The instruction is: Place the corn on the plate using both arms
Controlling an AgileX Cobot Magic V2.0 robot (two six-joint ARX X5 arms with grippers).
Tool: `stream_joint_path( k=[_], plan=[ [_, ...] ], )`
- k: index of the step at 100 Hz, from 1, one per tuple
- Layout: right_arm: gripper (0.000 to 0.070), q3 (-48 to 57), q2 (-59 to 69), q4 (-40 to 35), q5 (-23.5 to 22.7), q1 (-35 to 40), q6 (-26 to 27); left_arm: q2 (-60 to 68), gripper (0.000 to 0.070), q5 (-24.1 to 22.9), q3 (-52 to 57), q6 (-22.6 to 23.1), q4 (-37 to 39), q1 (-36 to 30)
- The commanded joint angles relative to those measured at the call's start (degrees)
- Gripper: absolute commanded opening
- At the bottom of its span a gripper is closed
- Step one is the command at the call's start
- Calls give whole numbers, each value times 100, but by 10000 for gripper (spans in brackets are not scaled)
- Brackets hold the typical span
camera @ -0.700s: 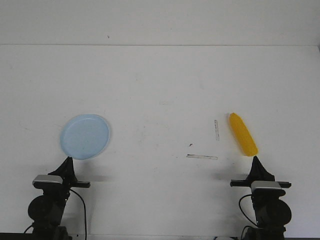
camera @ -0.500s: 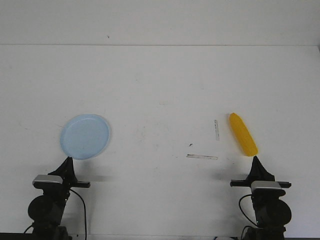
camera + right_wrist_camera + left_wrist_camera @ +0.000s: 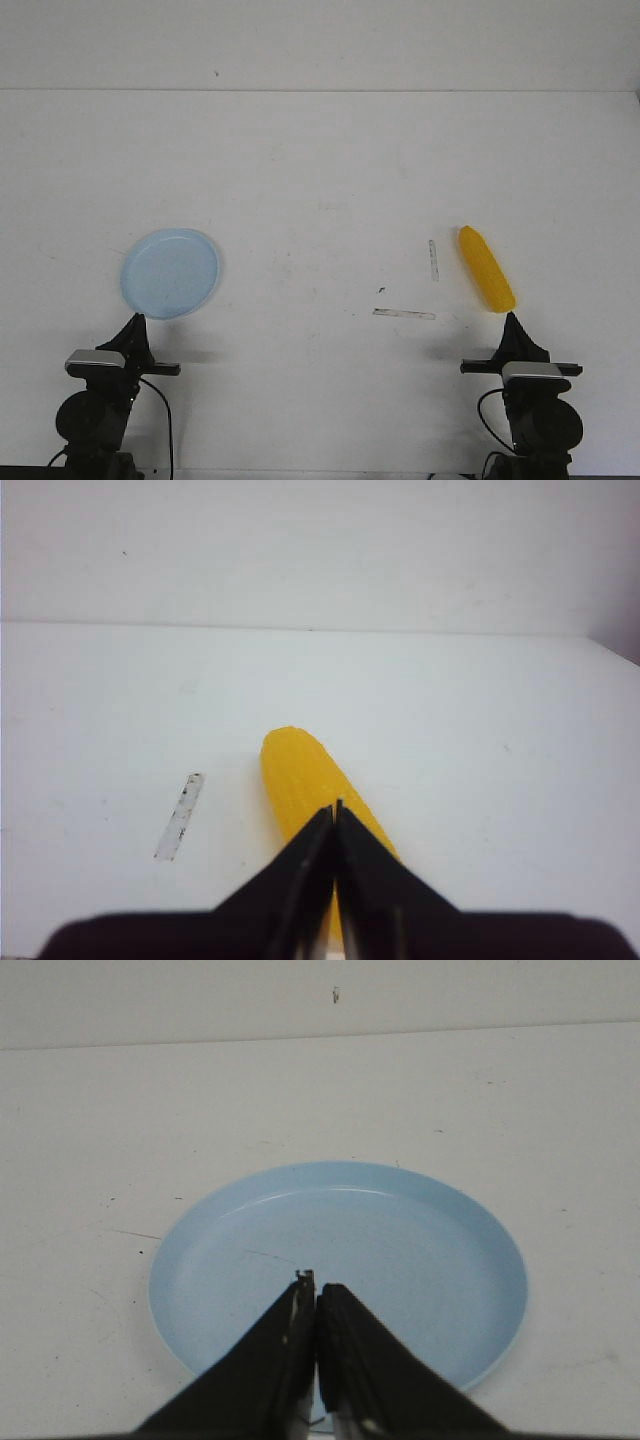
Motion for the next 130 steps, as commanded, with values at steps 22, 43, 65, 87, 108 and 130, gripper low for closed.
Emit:
stream_joint_path(
  k=[22, 43, 65, 87, 108, 130],
  plan=[
    [0, -7, -2, 70, 4, 0, -28, -9, 0, 24, -107, -750, 660, -7],
    [0, -7, -2, 70, 4, 0, -28, 11, 0, 20, 387, -575, 1624, -7],
    [0, -7, -2, 70, 4, 0, -28, 1110, 9, -2, 2675, 111, 1064, -4],
    [0, -7, -2, 70, 4, 0, -28, 2988, 99, -37, 5318, 214, -651, 0],
    [0, -7, -2, 70, 4, 0, -28, 4325, 525, -509, 6430, 197, -1930, 37],
    [0, -7, -2, 70, 4, 0, -28, 5359, 700, -490, 6461, -190, -2682, 297]
  ],
)
